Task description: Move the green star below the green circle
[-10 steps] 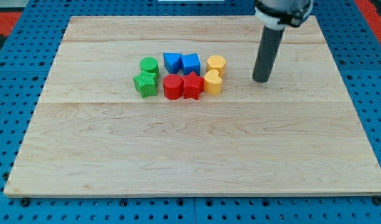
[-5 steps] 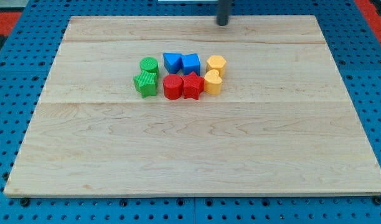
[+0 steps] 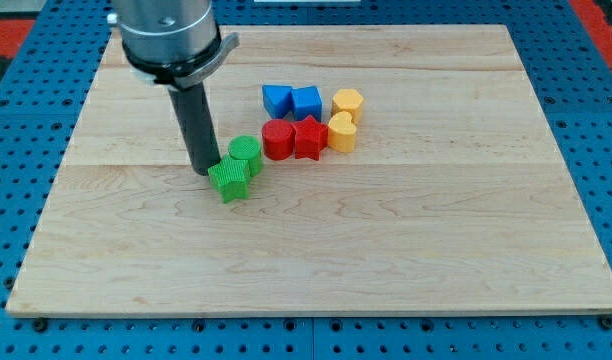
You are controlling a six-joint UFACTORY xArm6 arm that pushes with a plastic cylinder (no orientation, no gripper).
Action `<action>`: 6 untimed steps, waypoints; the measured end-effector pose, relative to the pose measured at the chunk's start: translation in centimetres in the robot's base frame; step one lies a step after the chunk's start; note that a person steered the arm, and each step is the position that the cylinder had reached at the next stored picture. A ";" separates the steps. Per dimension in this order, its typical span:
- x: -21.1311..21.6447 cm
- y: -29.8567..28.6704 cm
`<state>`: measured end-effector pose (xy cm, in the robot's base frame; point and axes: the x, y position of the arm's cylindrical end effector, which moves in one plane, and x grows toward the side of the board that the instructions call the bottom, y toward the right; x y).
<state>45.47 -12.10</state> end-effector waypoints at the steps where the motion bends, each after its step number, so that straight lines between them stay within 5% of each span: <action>1: 0.2 -0.2; 6: 0.4 1.8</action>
<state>45.86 -10.28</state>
